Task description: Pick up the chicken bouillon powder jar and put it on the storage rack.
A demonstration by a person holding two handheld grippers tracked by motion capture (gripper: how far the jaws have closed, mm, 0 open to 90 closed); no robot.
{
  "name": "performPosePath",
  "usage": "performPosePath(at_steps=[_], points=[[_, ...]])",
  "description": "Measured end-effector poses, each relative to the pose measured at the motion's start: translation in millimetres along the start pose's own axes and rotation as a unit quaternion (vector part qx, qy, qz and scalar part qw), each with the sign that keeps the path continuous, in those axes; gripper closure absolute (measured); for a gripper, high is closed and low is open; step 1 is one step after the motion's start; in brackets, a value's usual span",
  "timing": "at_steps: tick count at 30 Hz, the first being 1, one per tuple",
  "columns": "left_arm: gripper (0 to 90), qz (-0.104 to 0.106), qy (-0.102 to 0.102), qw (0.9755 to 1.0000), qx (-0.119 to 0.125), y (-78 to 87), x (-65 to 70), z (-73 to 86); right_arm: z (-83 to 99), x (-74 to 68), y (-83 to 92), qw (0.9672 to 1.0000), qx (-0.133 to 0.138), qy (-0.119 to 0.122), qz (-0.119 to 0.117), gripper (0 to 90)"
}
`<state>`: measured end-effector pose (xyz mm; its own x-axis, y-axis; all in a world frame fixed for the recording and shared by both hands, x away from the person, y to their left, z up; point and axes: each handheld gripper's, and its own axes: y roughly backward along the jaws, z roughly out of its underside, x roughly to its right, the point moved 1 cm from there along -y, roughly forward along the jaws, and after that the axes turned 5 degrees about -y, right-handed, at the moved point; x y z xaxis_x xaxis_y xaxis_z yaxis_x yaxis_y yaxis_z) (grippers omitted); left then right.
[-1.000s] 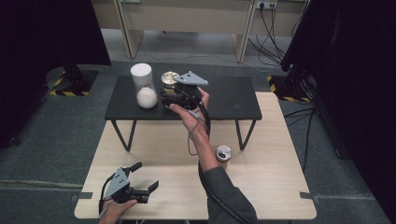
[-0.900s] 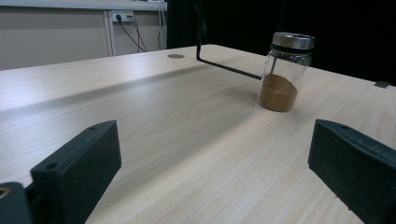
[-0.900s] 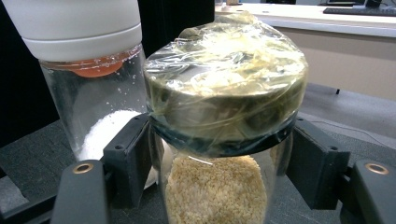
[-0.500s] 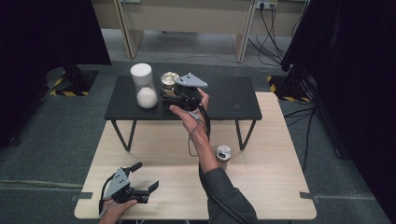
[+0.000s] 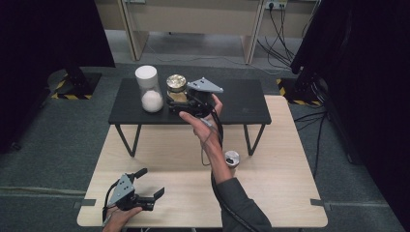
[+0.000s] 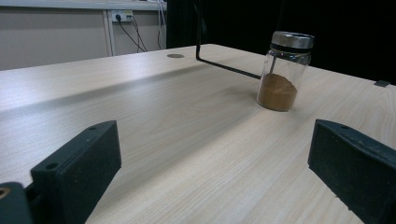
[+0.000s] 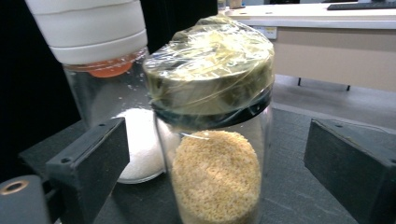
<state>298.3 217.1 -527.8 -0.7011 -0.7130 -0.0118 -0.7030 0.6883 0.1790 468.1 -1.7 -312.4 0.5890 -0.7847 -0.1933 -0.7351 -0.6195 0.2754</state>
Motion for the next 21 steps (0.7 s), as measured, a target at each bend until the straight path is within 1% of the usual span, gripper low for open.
performPosePath(at_steps=[5, 9, 18, 21], points=[[2.0, 0.0, -0.001, 1.0, 0.0, 0.2, 0.0, -0.2, 3.1, -0.8, 4.1, 1.0, 0.003, -0.003, -0.002, 2.5], [2.0, 0.0, 0.0, 1.0, 0.0, 0.1, -0.1, 0.0, 5.6, -3.0, 9.8, 0.9999, 0.008, -0.004, -0.011, 2.1], [2.0, 0.0, -0.001, 1.0, -0.001, -0.1, 0.0, 0.2, 10.3, -5.0, 20.4, 0.9995, 0.018, -0.006, -0.024, 1.8], [2.0, 0.0, -0.001, 1.0, -0.001, 0.0, 0.1, 0.1, 14.1, -5.9, 21.6, 0.9996, 0.017, 0.002, -0.021, 1.8]])
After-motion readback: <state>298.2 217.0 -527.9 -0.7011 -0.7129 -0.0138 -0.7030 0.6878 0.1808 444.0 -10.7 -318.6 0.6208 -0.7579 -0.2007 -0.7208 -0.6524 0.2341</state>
